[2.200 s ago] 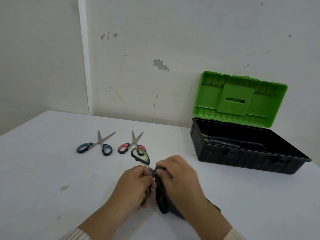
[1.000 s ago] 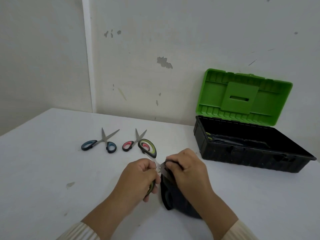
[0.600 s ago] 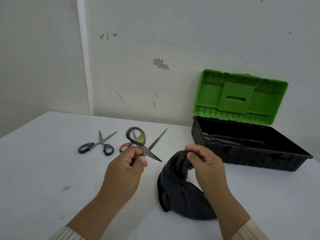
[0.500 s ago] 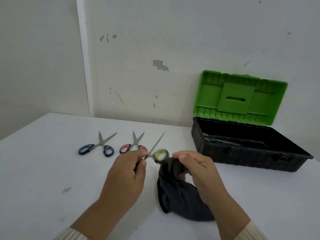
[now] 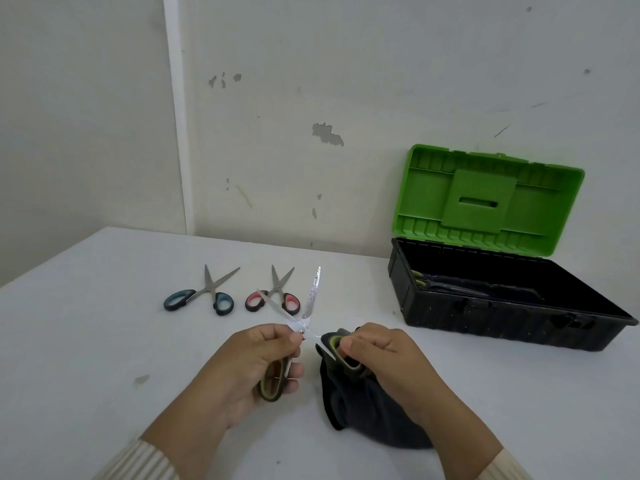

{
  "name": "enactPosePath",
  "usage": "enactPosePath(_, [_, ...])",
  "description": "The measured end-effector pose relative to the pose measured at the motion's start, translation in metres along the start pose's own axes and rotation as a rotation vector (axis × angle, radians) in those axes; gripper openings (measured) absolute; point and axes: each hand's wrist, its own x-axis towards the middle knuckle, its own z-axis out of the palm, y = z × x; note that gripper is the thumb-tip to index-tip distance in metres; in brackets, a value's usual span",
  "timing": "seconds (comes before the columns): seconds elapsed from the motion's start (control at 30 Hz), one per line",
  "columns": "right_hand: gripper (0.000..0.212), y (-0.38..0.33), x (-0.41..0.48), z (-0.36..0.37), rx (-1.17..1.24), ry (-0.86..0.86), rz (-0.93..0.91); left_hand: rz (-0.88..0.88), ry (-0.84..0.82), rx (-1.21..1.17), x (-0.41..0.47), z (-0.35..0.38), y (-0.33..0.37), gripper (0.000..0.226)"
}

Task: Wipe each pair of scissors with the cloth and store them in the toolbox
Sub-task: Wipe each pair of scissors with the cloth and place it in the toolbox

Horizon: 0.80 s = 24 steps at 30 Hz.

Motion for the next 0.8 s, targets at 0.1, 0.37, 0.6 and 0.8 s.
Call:
enactPosePath(0.1, [0.023, 0.002, 0.0, -0.002, -0.031, 0.039, -0.002, 0.053, 0.061, 0.104, 0.002, -0.001, -0.001, 0.01])
enactPosePath(0.37, [0.043, -0.002, 0.0, 0.005, -0.088, 0.38, -0.251, 0.171, 0.07, 0.386, -0.003, 0.012, -0.009, 0.018])
enactPosePath(0.6, [0.014, 0.006, 0.01, 0.027, -0.533, 0.369, -0.472, 0.233, 0.083, 0.434, -0.007, 0.022, -0.013, 0.015])
enactPosePath(0.8, [0.018, 0.005, 0.006, 0.027, -0.519, 0.264, -0.456, 0.231, 0.082, 0.422, -0.007, 0.021, -0.012, 0.015])
